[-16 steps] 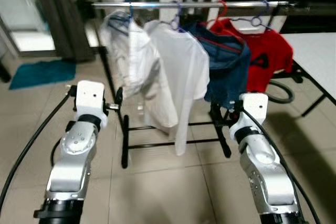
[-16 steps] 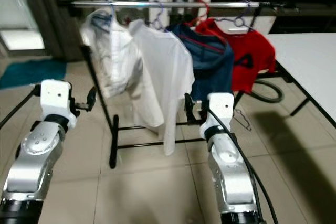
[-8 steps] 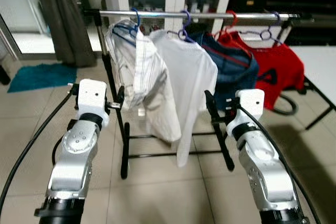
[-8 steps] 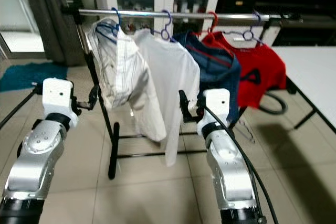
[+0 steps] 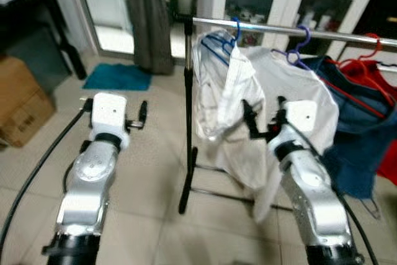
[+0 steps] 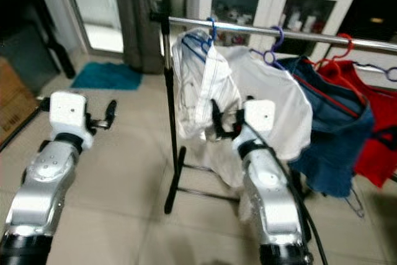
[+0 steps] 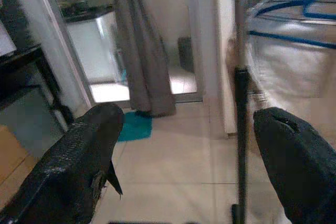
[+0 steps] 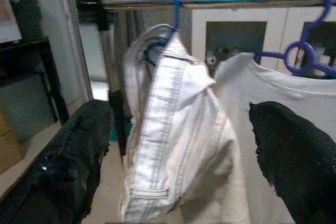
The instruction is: Hang hanger
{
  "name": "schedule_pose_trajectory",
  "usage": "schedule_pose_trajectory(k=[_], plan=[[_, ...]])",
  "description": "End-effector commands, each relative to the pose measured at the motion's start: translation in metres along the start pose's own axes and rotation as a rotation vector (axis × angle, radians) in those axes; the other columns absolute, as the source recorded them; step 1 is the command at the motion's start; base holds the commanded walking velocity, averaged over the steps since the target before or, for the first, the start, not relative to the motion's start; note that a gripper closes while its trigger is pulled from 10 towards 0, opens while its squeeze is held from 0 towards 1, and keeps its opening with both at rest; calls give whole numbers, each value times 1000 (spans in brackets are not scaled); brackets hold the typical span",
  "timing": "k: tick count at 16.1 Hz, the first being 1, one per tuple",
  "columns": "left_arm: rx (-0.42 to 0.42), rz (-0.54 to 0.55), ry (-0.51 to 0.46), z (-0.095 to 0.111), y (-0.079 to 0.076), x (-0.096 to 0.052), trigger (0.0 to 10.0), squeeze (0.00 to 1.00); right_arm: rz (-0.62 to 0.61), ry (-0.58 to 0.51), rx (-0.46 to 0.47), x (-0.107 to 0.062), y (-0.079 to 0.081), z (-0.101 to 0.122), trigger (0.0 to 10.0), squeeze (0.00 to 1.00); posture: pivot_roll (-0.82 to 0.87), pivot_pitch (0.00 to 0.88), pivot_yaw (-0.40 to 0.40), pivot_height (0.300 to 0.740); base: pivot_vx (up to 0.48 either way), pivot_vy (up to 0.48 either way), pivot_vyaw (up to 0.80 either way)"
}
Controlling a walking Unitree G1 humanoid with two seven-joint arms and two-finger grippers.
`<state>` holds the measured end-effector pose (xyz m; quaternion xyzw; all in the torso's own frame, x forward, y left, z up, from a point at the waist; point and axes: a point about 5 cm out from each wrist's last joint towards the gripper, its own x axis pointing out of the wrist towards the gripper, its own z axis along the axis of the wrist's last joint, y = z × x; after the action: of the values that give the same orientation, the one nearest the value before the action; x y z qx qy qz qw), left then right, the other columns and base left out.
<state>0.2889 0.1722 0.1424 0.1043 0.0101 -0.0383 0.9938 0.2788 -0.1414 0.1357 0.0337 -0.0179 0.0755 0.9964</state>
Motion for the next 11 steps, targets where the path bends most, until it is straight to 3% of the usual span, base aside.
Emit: schedule_pose_trajectory(k=[1, 3, 6, 11], plan=[[25, -8, -15, 5, 1, 2, 10000, 1000, -14, -20, 33, 3, -3, 6, 10000, 0, 33, 0, -18, 740, 334, 0, 0], [20, -6, -17, 5, 1, 3, 10000, 1000, -25, -13, 27, 4, -5, 9, 10000, 0, 28, 0, -15, 740, 336, 0, 0], [15, -39, -24, 5, -2, 3, 10000, 1000, -31, -52, 9, 1, -10, 18, 10000, 0, 27, 0, -12, 740, 336, 0, -800], [17, -86, -30, 6, -8, 2, 10000, 1000, 5, -60, -42, -11, -23, 27, 10000, 0, 34, 0, -24, 740, 326, 0, 0]])
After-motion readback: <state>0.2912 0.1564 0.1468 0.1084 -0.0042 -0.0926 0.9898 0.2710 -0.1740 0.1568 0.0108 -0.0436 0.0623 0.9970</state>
